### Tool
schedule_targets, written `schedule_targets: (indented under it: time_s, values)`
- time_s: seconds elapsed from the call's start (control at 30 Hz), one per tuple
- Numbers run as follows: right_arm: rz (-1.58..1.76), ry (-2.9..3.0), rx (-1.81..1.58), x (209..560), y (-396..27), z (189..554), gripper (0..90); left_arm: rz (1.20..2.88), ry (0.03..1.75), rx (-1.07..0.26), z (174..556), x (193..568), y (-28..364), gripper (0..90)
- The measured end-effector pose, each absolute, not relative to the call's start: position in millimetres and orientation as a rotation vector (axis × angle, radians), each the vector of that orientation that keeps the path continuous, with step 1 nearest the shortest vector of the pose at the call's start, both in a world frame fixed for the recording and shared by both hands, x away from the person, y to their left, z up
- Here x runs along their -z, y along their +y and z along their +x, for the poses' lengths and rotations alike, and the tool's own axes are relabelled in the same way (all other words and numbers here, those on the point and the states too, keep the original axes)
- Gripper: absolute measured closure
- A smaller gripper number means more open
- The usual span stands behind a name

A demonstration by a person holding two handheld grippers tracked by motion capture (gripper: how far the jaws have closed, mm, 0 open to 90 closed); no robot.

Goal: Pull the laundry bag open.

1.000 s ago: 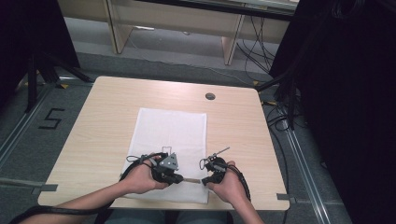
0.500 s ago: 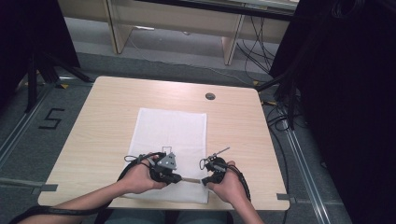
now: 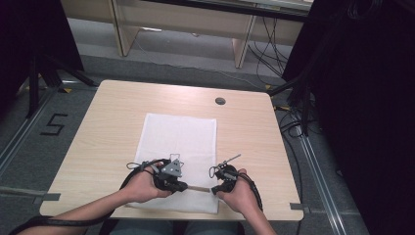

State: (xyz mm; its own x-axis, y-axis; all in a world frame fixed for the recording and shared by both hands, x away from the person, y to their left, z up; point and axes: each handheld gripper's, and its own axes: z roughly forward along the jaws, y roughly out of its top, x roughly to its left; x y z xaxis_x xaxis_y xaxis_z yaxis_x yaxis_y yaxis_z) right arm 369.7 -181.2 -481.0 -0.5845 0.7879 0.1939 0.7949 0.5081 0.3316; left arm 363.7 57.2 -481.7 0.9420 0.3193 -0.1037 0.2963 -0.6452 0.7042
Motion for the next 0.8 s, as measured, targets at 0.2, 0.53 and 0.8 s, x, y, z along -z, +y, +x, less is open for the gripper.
schedule_targets:
  time_s: [0.2,0.53,0.8]
  values:
    - [-1.421,-2.713,0.613,481.0,-181.3,369.7,90.0,2.312,0.431,-0.038,364.0,481.4,59.5,87.1]
    - [-1.431,-2.708,0.606,480.4,-180.8,369.1,90.0,2.307,0.441,-0.036,363.6,481.5,64.8,87.0]
    - [-1.427,-2.708,0.63,481.9,-181.2,369.3,90.0,2.315,0.439,-0.037,363.3,480.6,66.8,87.1]
